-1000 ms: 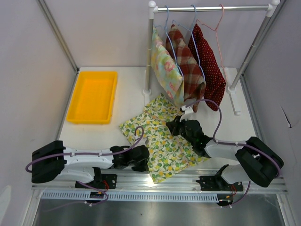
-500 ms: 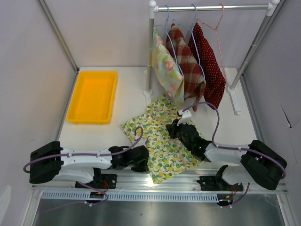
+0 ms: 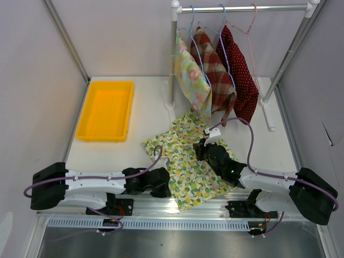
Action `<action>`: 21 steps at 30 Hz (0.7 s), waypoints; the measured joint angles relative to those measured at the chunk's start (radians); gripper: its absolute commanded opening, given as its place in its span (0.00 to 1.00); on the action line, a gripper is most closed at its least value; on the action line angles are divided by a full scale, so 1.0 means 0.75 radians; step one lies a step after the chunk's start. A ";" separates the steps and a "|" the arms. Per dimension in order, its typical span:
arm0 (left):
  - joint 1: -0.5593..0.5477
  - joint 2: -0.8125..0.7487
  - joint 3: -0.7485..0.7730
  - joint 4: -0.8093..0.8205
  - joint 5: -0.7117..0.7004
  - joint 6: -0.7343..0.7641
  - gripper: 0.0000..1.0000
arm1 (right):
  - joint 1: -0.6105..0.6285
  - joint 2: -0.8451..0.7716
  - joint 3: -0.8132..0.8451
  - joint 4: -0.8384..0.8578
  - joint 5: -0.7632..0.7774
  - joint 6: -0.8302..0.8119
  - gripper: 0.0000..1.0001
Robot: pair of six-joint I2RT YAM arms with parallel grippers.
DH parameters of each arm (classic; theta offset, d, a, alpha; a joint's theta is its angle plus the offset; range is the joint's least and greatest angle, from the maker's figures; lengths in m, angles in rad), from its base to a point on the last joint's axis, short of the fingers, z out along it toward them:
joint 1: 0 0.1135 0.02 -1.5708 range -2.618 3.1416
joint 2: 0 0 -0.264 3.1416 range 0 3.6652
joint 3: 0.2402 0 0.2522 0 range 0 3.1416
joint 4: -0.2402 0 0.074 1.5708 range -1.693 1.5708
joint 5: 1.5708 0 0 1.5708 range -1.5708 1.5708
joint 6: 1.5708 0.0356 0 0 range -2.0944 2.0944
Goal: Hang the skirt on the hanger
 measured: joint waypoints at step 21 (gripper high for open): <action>-0.009 -0.314 0.369 -0.274 -0.286 0.094 0.35 | 0.229 -0.328 0.200 -0.450 0.158 -0.133 0.00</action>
